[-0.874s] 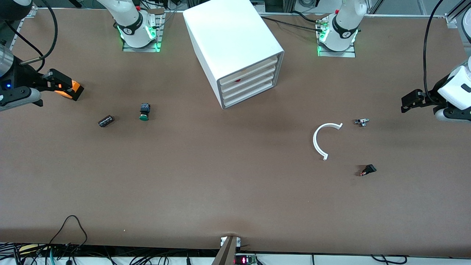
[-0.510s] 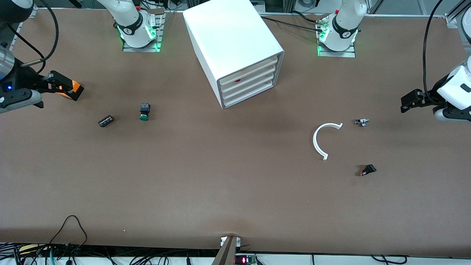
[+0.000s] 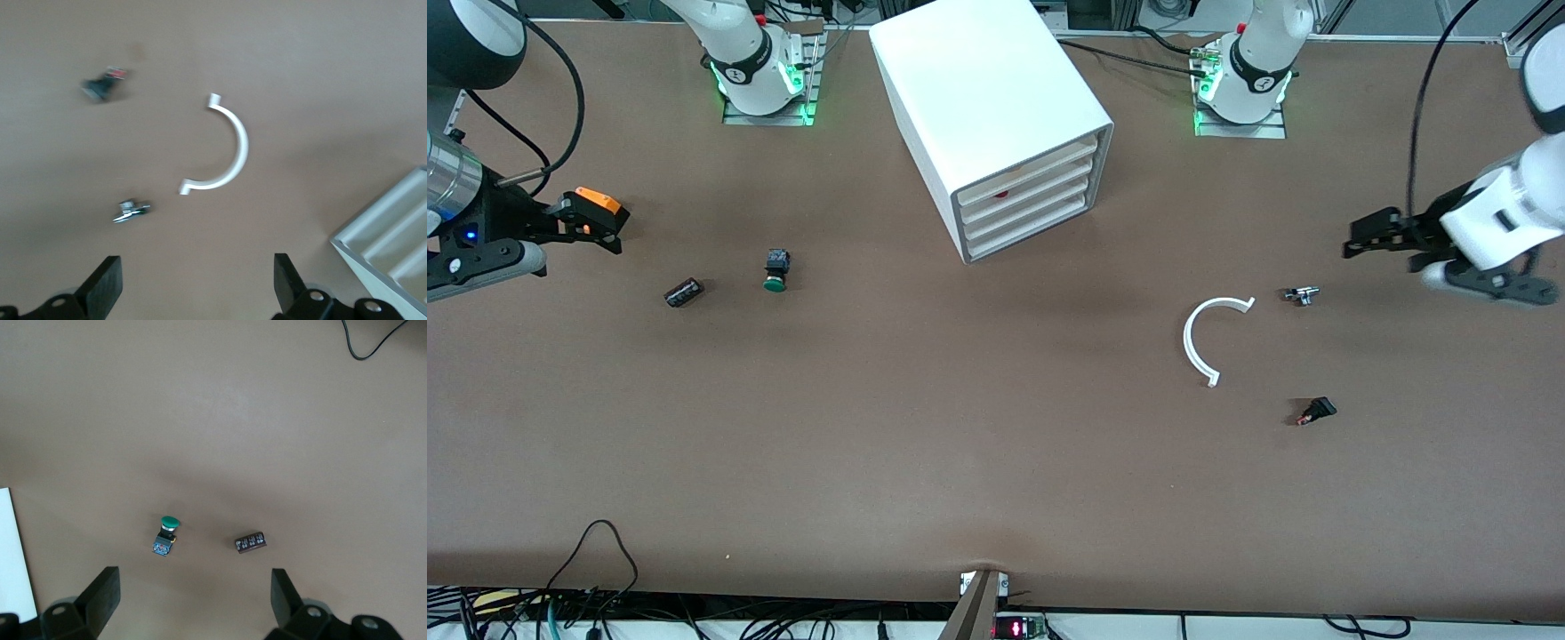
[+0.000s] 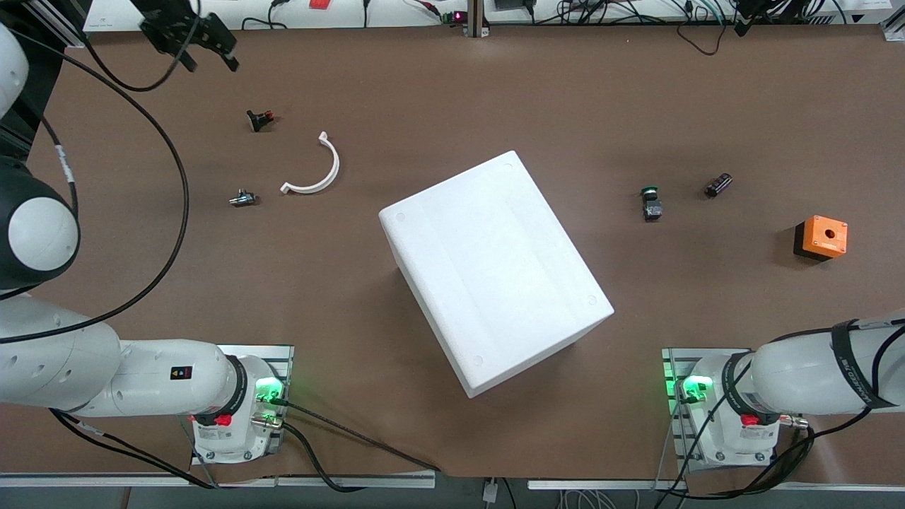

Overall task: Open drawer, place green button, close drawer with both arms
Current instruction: 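Reach the left gripper to the drawer handle while the right gripper reaches the button, then grasp the drawer handle with the left gripper while the right gripper grasps the button, then pull the drawer open with the left gripper while the right gripper lifts the button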

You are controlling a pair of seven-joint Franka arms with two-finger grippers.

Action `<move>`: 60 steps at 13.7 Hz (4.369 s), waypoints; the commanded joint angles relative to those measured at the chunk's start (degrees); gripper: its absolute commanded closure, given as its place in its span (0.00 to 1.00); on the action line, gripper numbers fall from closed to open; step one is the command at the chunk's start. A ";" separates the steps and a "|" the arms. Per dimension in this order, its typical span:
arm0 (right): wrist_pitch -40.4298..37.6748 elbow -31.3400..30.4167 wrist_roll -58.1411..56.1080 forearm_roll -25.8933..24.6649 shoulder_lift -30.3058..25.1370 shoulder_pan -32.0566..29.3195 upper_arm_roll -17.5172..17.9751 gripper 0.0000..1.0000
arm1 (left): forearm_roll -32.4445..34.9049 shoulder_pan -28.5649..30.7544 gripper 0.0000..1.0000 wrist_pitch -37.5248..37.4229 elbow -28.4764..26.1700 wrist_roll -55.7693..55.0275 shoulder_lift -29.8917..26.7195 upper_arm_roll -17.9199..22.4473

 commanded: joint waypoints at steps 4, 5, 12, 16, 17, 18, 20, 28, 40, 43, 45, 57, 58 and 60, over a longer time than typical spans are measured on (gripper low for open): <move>-3.78 0.43 -1.25 -0.22 1.71 1.25 0.66 0.00 | -13.47 -0.50 0.00 -3.10 0.58 7.89 10.87 -3.44; -5.45 0.43 -0.13 -0.04 1.80 1.33 0.66 0.00 | -14.61 -0.50 0.00 -3.10 0.58 8.33 12.72 -4.94; 6.47 -13.08 7.09 -0.48 0.57 3.27 0.84 0.00 | -25.24 -0.85 0.01 1.37 0.84 25.53 31.16 -15.58; 17.09 -23.53 7.88 0.31 0.57 3.27 0.92 0.00 | -39.29 -4.09 0.14 4.89 -1.96 33.83 37.34 -18.31; 19.73 -26.43 9.80 0.48 0.48 3.27 1.01 0.00 | -42.63 -6.10 0.17 5.24 -2.75 33.83 37.43 -18.31; 22.20 -29.07 11.56 0.57 0.40 3.27 1.36 0.00 | -45.10 -7.34 0.21 5.51 -3.11 33.83 37.61 -18.31; 27.47 -34.08 14.99 0.57 0.40 3.27 2.24 0.00 | -47.49 -10.07 0.29 5.86 -3.11 33.91 38.57 -18.31; 42.59 -47.72 21.51 0.57 2.24 3.27 6.11 0.00 | -52.67 -11.75 0.45 6.92 -4.95 42.08 43.50 -18.40; 53.95 -53.01 21.42 0.48 7.78 3.71 7.43 0.73 | -54.17 -12.01 0.98 6.74 -5.84 42.53 43.23 -19.28; 53.78 -52.92 21.07 0.48 7.43 3.71 7.43 0.96 | -54.26 -11.93 1.00 6.74 -5.40 41.74 43.32 -19.28; 53.60 -51.96 21.33 0.48 6.38 3.71 7.52 0.97 | -54.26 -11.58 1.00 6.74 -4.87 41.39 43.32 -19.19; 24.90 -16.75 26.33 0.48 10.31 8.27 10.33 1.00 | -54.88 -11.57 1.00 9.90 2.06 38.05 43.94 -14.28; 21.64 -13.49 27.39 0.48 11.11 9.41 10.33 1.00 | -54.97 -11.66 1.00 10.17 2.60 38.05 43.94 -13.40; 17.23 -7.94 30.80 0.48 13.04 11.26 10.42 1.00 | -54.79 -11.75 1.00 10.43 2.86 38.05 43.94 -11.82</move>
